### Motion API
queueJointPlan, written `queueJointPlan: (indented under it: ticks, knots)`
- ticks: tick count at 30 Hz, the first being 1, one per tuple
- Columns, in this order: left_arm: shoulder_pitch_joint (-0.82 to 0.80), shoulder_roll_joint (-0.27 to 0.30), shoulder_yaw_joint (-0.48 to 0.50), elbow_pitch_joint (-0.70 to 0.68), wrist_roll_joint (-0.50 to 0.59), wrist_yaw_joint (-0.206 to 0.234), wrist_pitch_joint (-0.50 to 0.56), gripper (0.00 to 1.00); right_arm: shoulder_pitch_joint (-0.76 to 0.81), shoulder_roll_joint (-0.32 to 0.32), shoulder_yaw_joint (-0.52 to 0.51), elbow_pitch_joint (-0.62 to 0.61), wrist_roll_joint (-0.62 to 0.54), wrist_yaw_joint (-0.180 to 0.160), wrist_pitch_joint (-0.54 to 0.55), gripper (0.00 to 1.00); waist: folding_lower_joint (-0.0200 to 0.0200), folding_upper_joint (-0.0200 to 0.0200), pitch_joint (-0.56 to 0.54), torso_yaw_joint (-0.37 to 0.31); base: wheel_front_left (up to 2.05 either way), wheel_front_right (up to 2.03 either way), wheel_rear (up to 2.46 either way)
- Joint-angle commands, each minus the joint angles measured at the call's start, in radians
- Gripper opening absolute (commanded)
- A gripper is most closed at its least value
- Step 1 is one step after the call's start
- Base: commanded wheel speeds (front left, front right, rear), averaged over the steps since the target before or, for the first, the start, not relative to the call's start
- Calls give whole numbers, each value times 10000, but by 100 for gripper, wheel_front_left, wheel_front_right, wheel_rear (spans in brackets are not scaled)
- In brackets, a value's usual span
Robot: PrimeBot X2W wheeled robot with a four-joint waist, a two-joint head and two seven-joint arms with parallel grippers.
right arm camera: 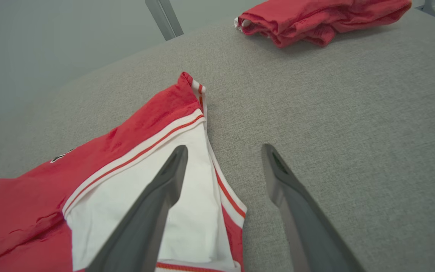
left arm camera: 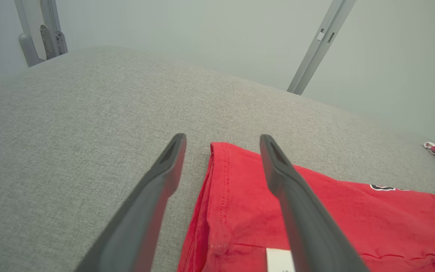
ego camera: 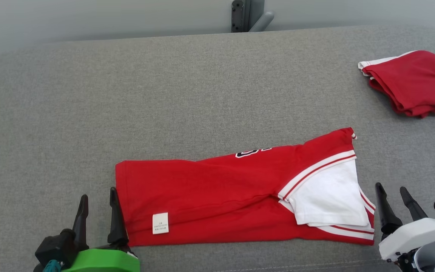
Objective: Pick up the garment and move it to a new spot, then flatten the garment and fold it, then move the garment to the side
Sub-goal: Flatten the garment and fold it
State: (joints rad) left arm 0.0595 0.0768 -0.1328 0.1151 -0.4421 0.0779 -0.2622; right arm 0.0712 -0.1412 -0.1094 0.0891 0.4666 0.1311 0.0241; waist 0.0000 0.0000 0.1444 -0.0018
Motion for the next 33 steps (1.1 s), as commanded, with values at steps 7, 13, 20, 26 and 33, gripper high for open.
queueJointPlan:
  ticks: [7, 13, 20, 26, 33]
  knots:
    - [-339, -99, -14, 8, 398, -75, -31, 100, -1147, -455, 531, 909, -456, -10, 751, 100, 0, 0, -91, 243, 0, 0, 0]
    - [-419, -146, 95, 51, 499, -85, -31, 100, -2013, -850, 1030, 2375, -831, -10, 1481, 100, 0, 0, -47, 692, 0, 0, 0]
    - [-406, -198, 203, 54, 492, -121, -31, 100, -2569, -1131, 1357, 3807, -697, -10, 1771, 100, 0, 0, -10, 1192, 0, 0, 0]
    - [-402, -232, 279, 89, 511, -151, -31, 100, -2771, -1131, 1812, 4271, -216, -3, 2015, 100, 0, 0, -5, 1370, 0, 0, 0]
    - [-414, -248, 338, 81, 507, -174, -31, 100, -2879, -1247, 2490, 4196, 223, 10, 2203, 96, 0, 0, 23, 1390, 0, 0, 0]
